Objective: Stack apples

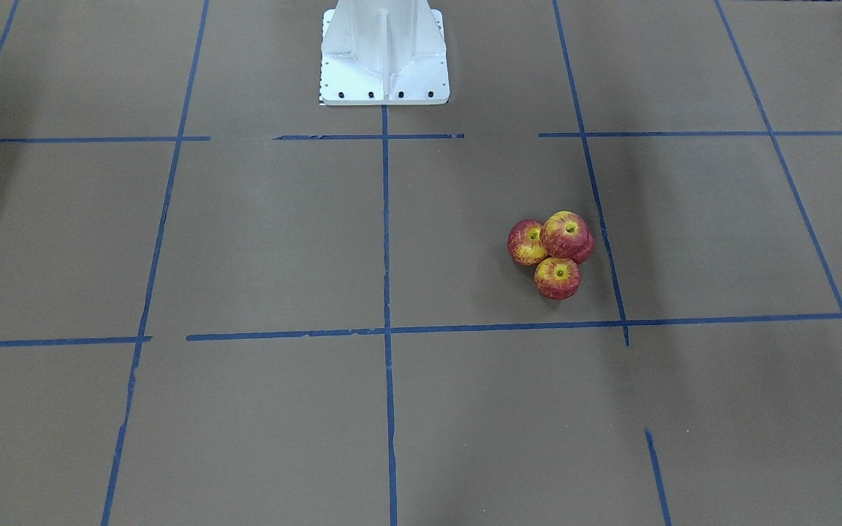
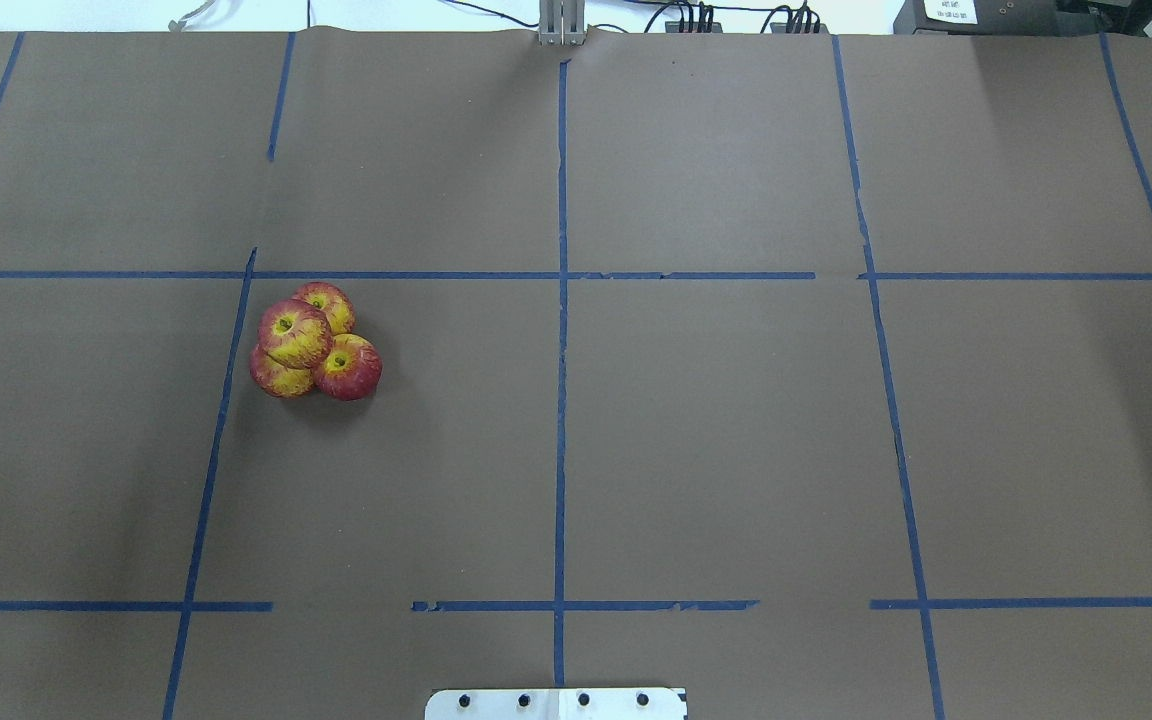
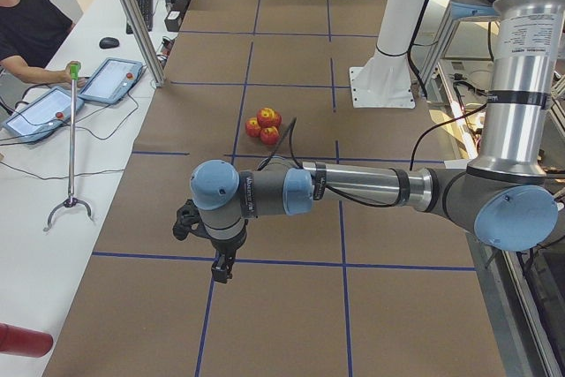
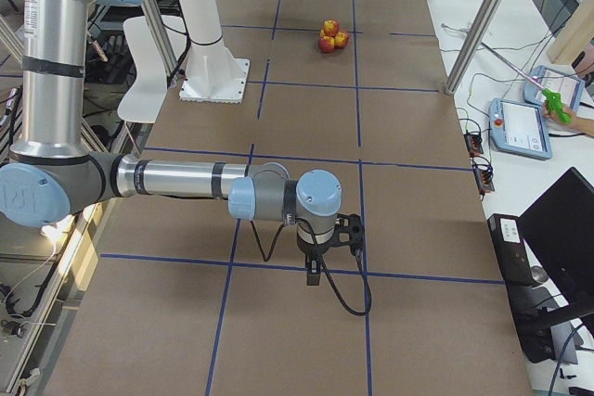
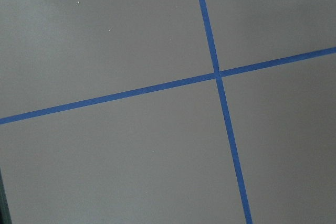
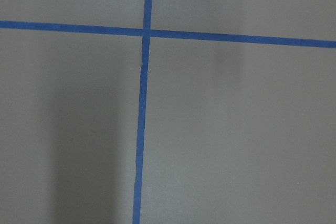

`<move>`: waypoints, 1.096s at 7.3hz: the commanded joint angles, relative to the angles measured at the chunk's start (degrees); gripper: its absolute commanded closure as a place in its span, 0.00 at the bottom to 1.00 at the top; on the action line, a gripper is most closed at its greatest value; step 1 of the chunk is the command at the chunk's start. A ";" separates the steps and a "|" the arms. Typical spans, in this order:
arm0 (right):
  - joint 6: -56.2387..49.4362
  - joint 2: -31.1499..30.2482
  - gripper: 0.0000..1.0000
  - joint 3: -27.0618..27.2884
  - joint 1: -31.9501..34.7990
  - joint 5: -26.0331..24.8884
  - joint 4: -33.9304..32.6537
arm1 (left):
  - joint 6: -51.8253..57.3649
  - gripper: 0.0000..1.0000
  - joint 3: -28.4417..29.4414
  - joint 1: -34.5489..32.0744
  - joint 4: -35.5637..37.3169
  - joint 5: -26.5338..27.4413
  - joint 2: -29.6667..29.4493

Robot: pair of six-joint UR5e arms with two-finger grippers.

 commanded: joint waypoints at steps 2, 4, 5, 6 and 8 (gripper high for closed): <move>0.00 0.00 0.00 0.08 0.00 -0.01 0.00 | -0.59 0.00 0.59 0.17 0.20 0.04 0.05; 0.00 0.00 0.00 0.00 0.00 -0.01 -0.09 | -0.42 0.00 0.77 0.17 0.12 0.04 -0.04; 0.00 0.00 0.00 0.00 0.00 0.08 0.00 | -0.42 0.00 0.77 0.26 0.12 -0.05 -0.39; 0.00 0.00 0.00 0.00 0.00 -0.01 -0.09 | -0.68 0.00 0.86 0.35 0.03 -0.05 -0.57; 0.00 0.00 0.00 0.00 0.00 -0.01 0.00 | -0.86 0.00 1.30 0.35 -0.06 -0.05 -1.10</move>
